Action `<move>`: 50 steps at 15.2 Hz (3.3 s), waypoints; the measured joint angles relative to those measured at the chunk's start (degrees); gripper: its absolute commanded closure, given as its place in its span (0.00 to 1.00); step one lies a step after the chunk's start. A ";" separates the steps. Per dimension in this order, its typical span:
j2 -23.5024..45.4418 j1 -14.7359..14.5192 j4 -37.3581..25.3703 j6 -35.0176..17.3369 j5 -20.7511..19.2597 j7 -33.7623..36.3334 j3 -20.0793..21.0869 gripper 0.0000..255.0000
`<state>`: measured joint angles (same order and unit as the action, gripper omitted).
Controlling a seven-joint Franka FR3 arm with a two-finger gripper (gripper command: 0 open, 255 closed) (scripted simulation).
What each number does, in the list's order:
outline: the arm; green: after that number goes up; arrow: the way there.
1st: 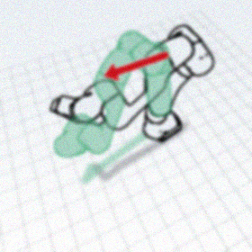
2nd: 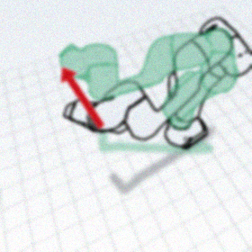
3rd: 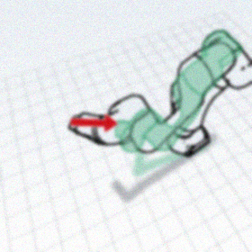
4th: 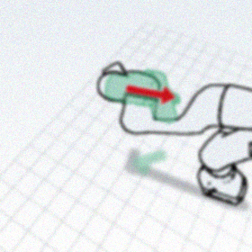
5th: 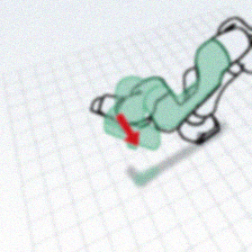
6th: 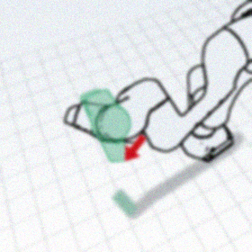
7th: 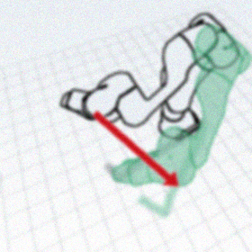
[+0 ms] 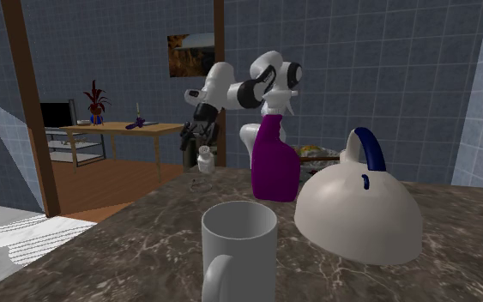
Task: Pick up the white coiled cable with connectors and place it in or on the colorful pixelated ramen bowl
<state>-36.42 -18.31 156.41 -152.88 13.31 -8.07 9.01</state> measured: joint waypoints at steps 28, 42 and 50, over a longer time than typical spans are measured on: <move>30.44 7.74 -7.44 -41.79 5.00 -7.61 25.84 1.00; 27.53 4.41 -8.06 -38.00 3.23 -5.82 21.89 1.00; 22.33 0.99 -10.19 -30.66 3.30 -5.64 17.61 1.00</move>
<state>-14.09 -17.32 146.22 -183.54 16.60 -13.70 26.62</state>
